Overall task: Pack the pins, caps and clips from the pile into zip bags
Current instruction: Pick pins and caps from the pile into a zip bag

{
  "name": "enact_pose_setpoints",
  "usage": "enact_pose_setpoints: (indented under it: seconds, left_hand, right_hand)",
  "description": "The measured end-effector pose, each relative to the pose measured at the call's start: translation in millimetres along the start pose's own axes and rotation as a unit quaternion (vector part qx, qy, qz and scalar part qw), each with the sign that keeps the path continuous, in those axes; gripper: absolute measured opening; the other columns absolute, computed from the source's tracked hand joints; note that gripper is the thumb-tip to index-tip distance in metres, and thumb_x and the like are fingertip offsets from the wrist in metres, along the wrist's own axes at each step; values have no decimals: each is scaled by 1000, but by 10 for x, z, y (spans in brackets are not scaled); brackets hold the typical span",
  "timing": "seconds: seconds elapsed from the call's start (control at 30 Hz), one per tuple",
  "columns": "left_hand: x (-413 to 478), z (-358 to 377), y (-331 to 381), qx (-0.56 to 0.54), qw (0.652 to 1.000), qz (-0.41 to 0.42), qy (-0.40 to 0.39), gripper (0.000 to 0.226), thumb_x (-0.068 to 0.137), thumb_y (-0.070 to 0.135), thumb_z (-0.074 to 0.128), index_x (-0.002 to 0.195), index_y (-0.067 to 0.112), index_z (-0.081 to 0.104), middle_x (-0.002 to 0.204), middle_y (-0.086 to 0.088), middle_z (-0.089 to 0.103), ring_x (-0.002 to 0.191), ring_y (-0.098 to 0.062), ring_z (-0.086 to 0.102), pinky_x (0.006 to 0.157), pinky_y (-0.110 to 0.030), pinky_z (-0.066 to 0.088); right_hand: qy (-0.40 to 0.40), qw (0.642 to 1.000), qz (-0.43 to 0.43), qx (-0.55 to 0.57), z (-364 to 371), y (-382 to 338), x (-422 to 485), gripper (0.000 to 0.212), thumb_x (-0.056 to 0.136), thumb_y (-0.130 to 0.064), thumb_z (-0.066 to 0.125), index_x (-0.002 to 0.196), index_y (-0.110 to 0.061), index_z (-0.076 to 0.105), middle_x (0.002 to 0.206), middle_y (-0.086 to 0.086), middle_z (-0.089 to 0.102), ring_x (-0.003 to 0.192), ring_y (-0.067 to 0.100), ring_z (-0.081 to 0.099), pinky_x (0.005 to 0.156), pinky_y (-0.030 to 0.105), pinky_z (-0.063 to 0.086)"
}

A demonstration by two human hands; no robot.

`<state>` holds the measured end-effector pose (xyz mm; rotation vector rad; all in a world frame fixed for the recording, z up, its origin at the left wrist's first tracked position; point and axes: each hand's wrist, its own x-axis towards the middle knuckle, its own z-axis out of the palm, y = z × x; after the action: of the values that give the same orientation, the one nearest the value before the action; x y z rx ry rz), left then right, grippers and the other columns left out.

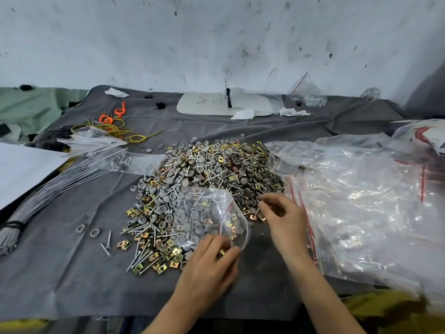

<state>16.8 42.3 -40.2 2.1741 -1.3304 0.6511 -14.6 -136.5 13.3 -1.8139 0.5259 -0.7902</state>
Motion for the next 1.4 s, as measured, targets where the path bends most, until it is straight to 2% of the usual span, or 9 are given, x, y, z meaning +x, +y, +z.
enact_pose_setpoints:
  seconds: [0.13, 0.4, 0.57, 0.67, 0.77, 0.93, 1.03, 1.2, 1.4]
  left_hand:
    - [32, -69, 18, -2, 1000, 12, -13, 21, 84, 24, 52, 105, 21, 52, 103, -1, 50, 92, -19, 47, 78, -27, 42]
    - [256, -453, 89, -130, 991, 22, 19, 9, 86, 14, 47, 95, 16, 46, 105, 1, 41, 94, -16, 42, 78, -23, 37]
    - [378, -722, 229, -310, 943, -70, 97, 15, 91, 15, 38, 90, 25, 48, 99, 11, 52, 91, -4, 53, 81, -12, 40]
    - [457, -881, 265, -439, 873, -129, 170, 22, 90, 18, 37, 82, 33, 52, 90, 11, 58, 85, -9, 55, 77, -21, 44]
    - [527, -964, 142, -496, 836, -177, 152, 20, 84, 25, 41, 76, 30, 58, 81, 11, 59, 82, -15, 53, 75, -25, 43]
    - [598, -860, -157, -432, 879, -195, 44, 19, 79, 32, 44, 62, 24, 45, 70, 7, 51, 71, -10, 47, 65, -22, 36]
    - [606, -711, -291, -361, 906, -220, 7, 18, 84, 29, 46, 68, 22, 44, 68, 7, 49, 66, -4, 43, 62, -21, 32]
    - [581, -561, -395, -315, 921, -228, -29, 14, 84, 9, 38, 77, 7, 49, 84, -14, 55, 81, -23, 50, 73, -33, 37]
    - [605, -614, -415, -341, 918, -198, -33, 18, 84, 6, 37, 76, 18, 49, 93, -14, 57, 91, -26, 53, 83, -38, 40]
  right_hand:
    - [53, 988, -72, 123, -103, -285, -331, 21, 81, -16, 75, 85, -35, 67, 82, -10, 71, 74, 4, 67, 66, 13, 50]
    - [9, 966, -254, -42, -73, -470, -478, 13, 81, -29, 67, 91, -20, 71, 105, -14, 66, 109, 10, 54, 95, 14, 39]
    - [66, 990, -101, 78, -181, -514, -138, 17, 87, -18, 66, 85, -35, 68, 90, -15, 69, 88, 2, 64, 77, 11, 47]
    - [-10, 999, -32, -21, -111, -385, 143, 16, 85, -10, 70, 83, -26, 70, 77, -15, 68, 71, -3, 62, 66, 8, 44]
    - [-111, 989, -43, -85, 87, -331, 328, 21, 87, -11, 67, 73, -27, 66, 65, -20, 60, 60, -9, 53, 55, 6, 40]
    - [-204, 961, -42, -182, 400, -231, 539, 19, 92, -1, 51, 102, 2, 67, 107, 24, 64, 102, 39, 57, 92, 50, 45]
    - [-178, 916, -130, -334, 528, -141, 561, 17, 87, 2, 59, 102, -5, 65, 103, 12, 66, 94, 27, 61, 87, 44, 51]
    - [-168, 922, -116, -328, 556, -137, 599, 24, 84, -1, 66, 107, -7, 64, 108, 8, 62, 100, 22, 57, 92, 35, 49]
    - [-26, 996, -71, -42, 241, -492, 622, 17, 85, -4, 63, 82, -20, 58, 79, -6, 60, 69, 4, 55, 61, 7, 45]
